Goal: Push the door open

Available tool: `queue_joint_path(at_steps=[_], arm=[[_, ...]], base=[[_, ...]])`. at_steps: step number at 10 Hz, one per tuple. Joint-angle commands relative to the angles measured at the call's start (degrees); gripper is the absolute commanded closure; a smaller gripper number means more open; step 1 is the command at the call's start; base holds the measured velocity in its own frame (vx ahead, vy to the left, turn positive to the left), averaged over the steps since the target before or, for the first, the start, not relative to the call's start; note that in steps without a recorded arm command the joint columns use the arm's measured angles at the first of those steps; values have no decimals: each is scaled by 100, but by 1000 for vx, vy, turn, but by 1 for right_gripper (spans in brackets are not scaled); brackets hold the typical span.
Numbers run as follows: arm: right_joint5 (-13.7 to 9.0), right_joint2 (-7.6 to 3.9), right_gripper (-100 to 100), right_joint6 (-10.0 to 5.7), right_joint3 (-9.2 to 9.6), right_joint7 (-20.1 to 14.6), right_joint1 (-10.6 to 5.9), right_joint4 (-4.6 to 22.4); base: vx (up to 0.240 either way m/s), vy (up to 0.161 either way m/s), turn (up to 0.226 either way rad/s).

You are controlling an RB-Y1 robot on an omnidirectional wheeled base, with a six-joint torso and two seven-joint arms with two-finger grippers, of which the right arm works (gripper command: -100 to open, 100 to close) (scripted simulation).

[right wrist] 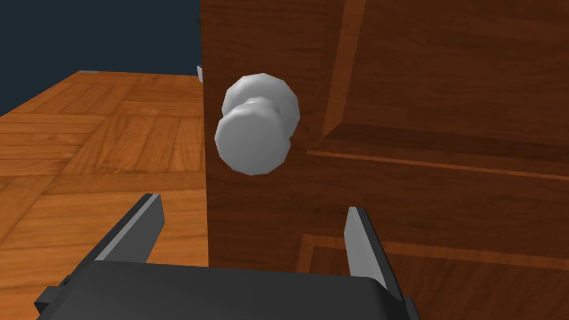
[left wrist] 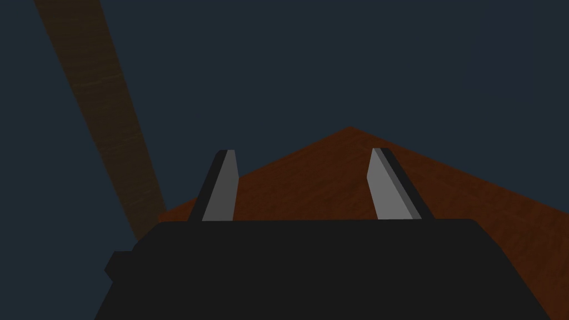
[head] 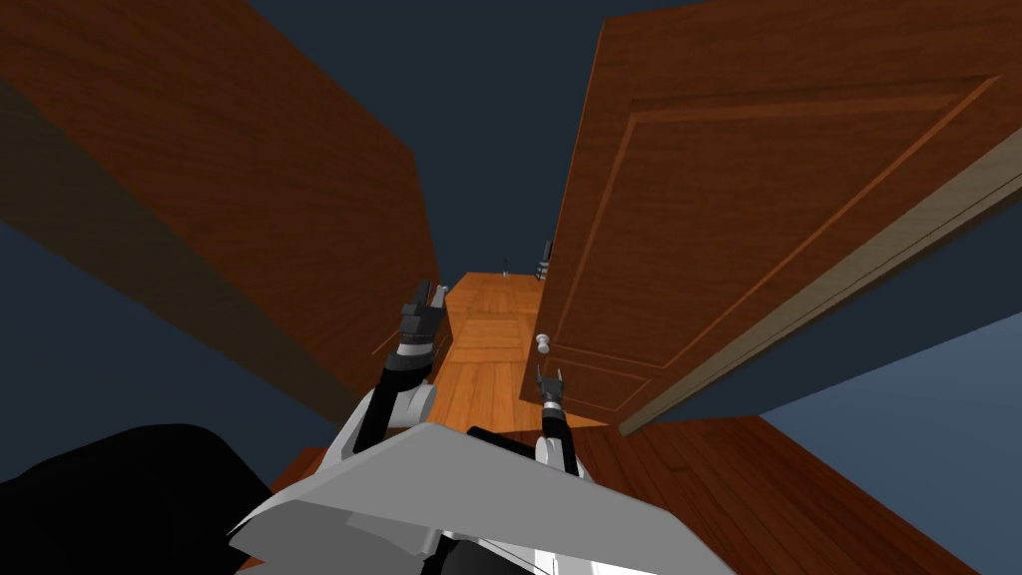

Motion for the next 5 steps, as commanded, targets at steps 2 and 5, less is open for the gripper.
queue_joint_path(at_steps=[2,5], arm=[[-15,-66,-100,28,-28,12,21,-64],[-33,17,-100,19,-60,-9,-5,-36]], base=[[190,24,22],[223,4,23]])
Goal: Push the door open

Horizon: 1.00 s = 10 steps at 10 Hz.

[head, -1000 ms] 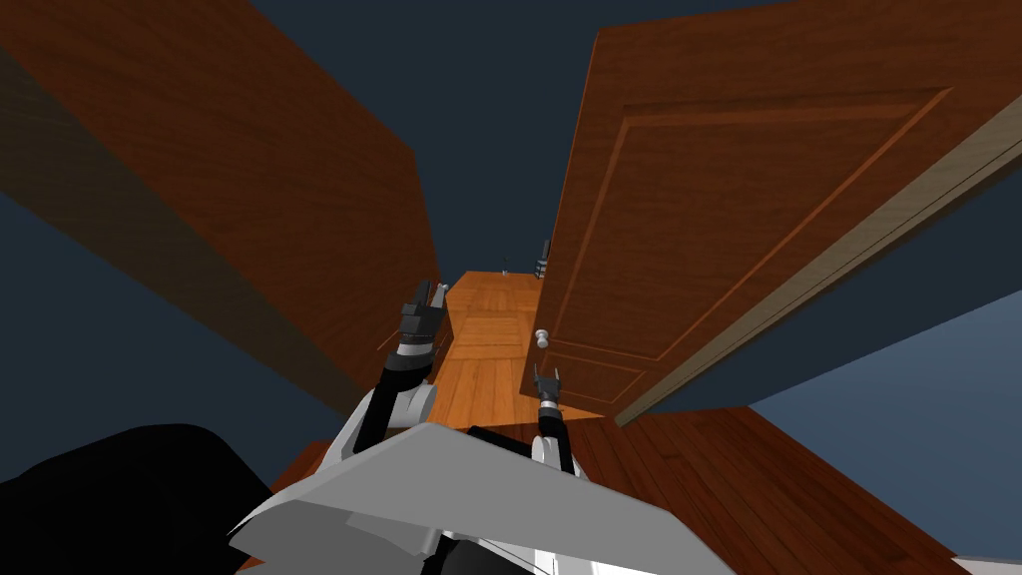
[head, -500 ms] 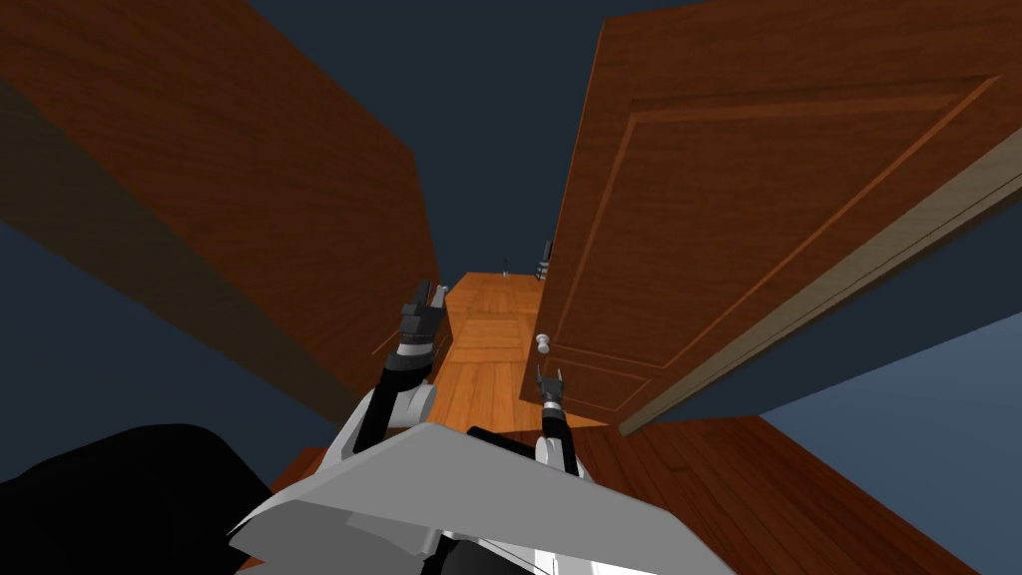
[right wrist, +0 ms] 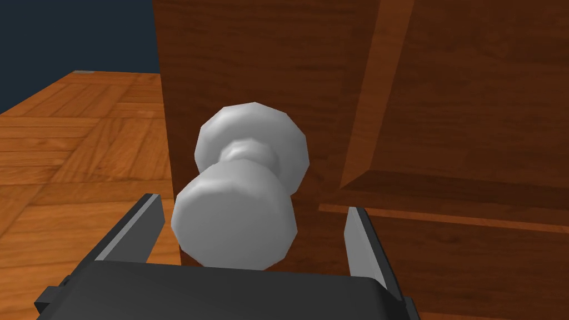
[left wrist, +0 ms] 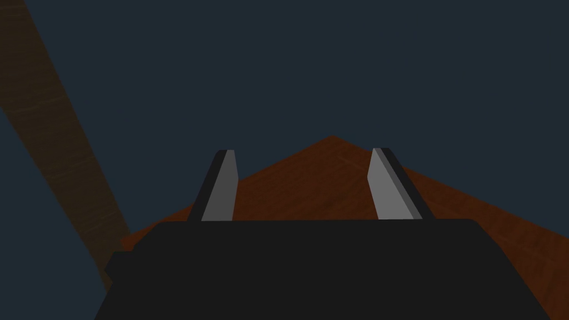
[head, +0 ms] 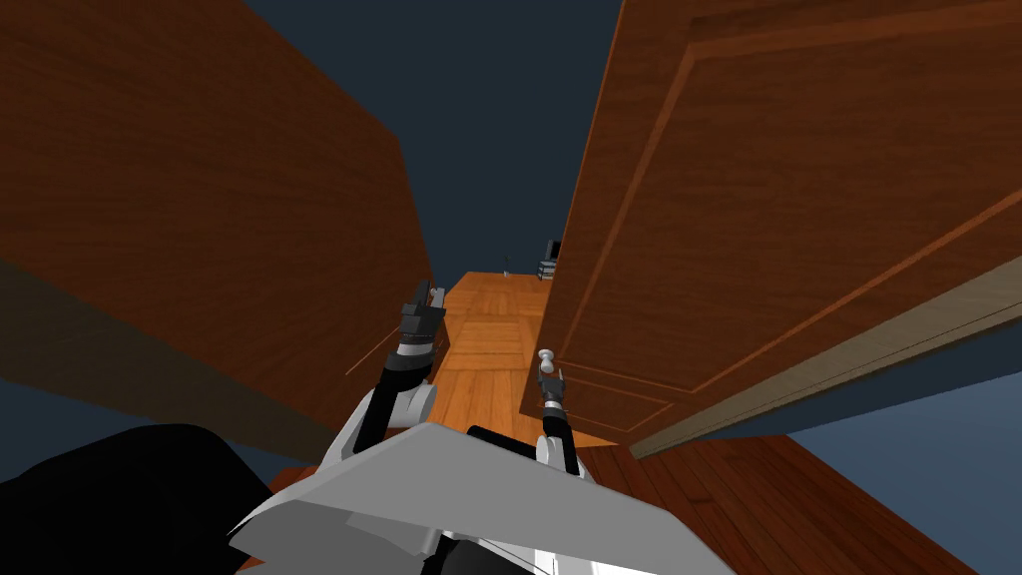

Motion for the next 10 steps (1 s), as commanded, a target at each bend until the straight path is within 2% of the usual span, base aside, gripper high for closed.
queue_joint_path(at_steps=[1,2,7,10], arm=[[0,0,-100,0,0,0,0,0],[0,0,100,0,0,0,0,0],[0,0,100,0,0,0,0,0],[-50,-65,100,11,-99,32,4,36]], base=[[97,7,5],[-12,3,20],[-19,0,0],[138,41,-26]])
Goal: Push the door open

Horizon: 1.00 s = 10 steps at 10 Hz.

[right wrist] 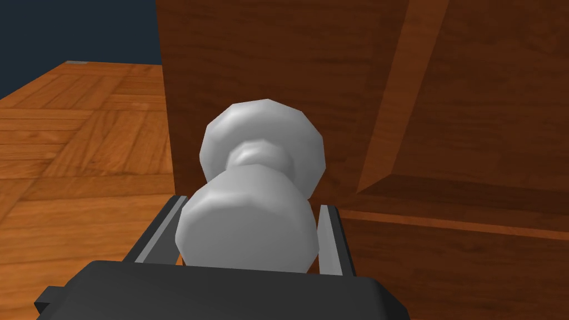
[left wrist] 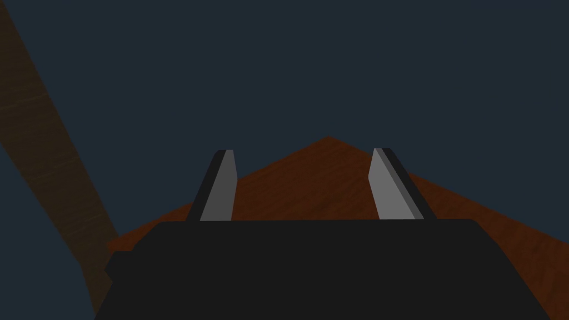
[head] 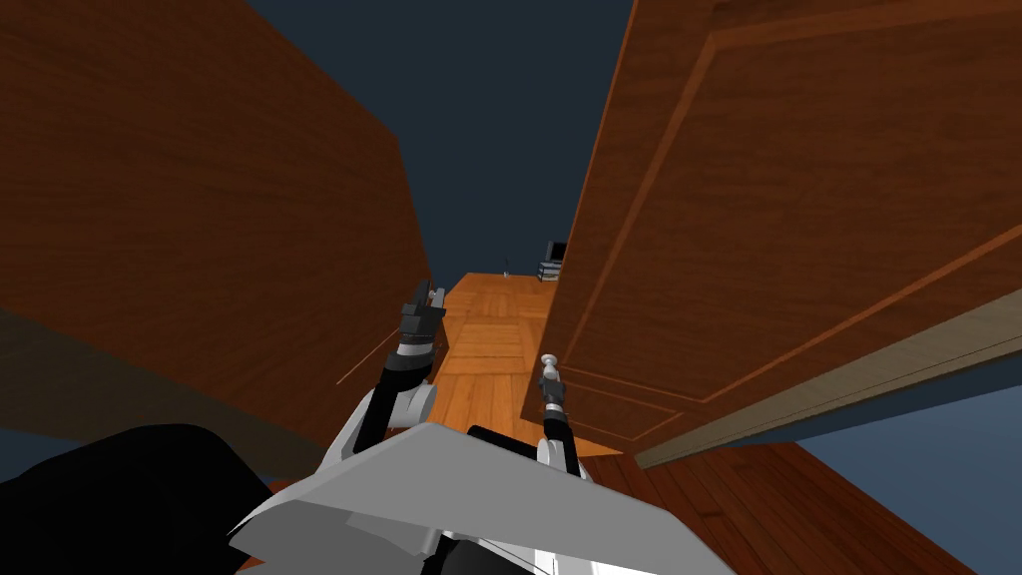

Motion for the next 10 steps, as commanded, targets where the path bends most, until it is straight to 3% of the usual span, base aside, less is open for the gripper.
queue_joint_path(at_steps=[1,5,6,8,10], arm=[[-41,-83,100,-69,-106,-6,-57,-14],[-68,-108,100,-81,-163,7,-63,-7],[-127,-152,100,-106,-288,37,-77,9],[-142,-163,100,-113,-322,45,-80,13],[-212,-193,100,-143,-469,81,-96,31]], base=[[174,34,-30],[104,26,-8],[116,30,-64],[131,59,-40],[163,50,-50]])
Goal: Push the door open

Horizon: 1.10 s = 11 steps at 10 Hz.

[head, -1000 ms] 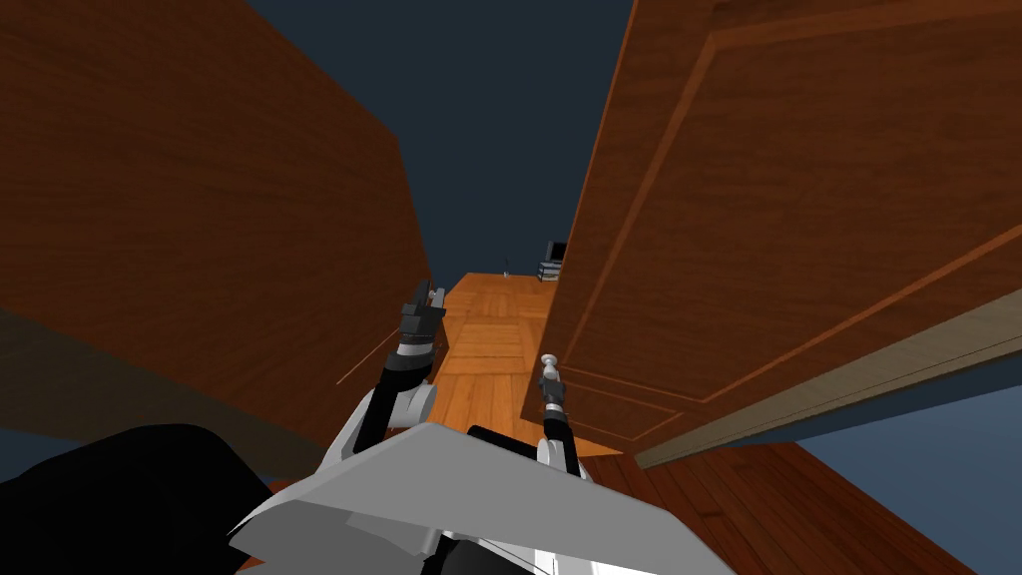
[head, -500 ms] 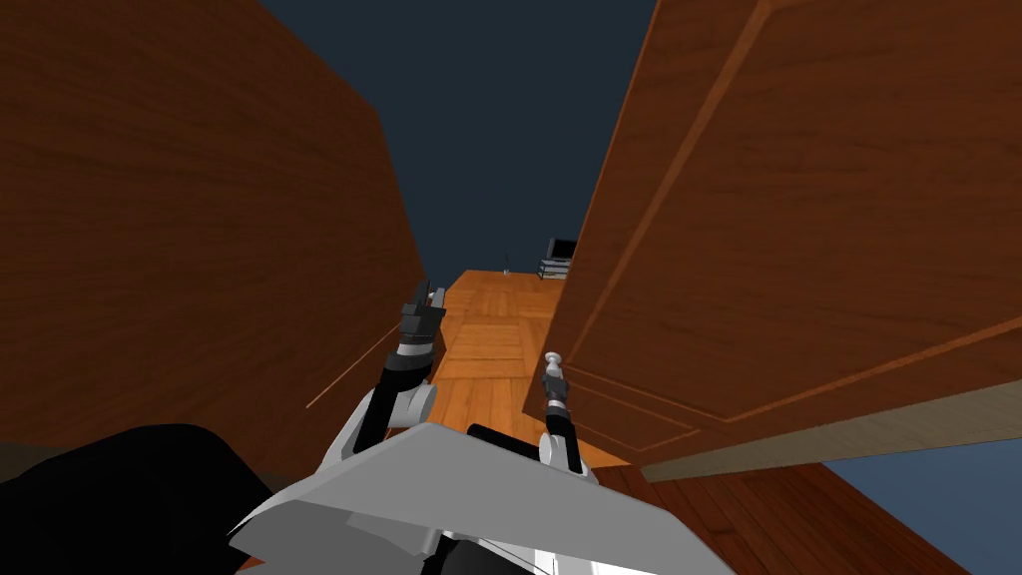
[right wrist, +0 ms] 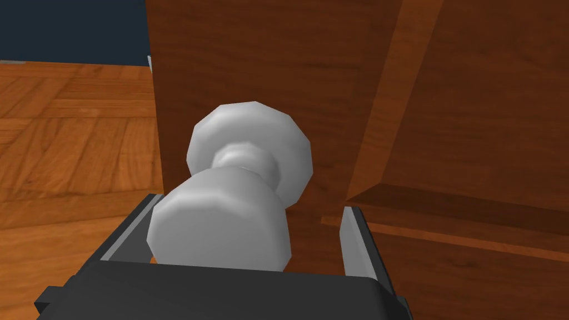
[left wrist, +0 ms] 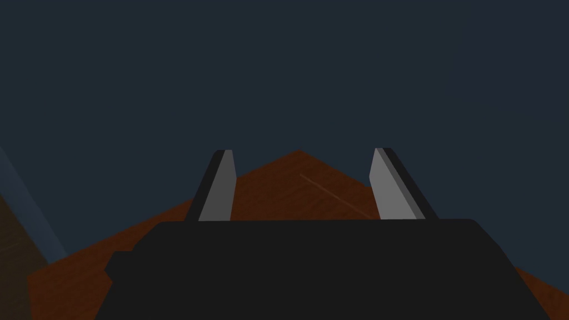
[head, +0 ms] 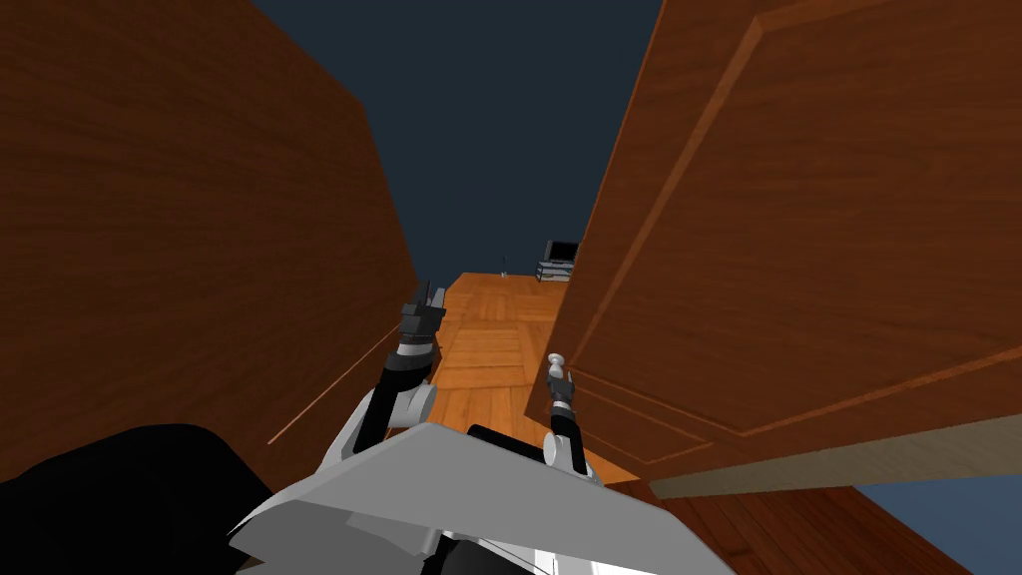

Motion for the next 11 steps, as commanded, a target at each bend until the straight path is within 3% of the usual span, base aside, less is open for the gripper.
queue_joint_path(at_steps=[1,11], arm=[[-69,-95,100,-64,-171,58,78,-142],[-308,-56,100,-167,-678,179,23,-78]], base=[[193,64,-62],[135,59,-49]])
